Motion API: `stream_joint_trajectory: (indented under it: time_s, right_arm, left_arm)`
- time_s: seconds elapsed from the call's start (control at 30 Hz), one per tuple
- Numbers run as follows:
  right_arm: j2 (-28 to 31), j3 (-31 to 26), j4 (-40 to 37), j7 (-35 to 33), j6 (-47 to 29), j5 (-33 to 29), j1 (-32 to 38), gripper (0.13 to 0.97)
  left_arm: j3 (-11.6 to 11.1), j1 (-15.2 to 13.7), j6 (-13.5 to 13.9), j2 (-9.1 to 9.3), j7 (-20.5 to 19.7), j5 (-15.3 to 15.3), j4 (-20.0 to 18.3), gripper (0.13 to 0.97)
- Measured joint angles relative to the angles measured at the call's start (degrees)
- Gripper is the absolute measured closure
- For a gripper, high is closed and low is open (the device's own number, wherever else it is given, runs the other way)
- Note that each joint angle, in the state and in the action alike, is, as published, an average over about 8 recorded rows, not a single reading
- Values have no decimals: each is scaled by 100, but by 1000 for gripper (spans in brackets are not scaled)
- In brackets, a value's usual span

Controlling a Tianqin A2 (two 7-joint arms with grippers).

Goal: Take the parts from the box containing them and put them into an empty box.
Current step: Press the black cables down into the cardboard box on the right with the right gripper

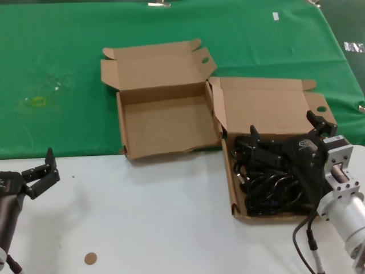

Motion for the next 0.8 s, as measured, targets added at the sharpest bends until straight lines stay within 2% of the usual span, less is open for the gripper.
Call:
stream_joint_trajectory:
  time_s: [0.8]
  right_arm:
    - [7, -9, 0, 4, 10, 3, 0, 129]
  left_arm:
    - [0, 0, 0, 0, 0, 0, 0, 150]
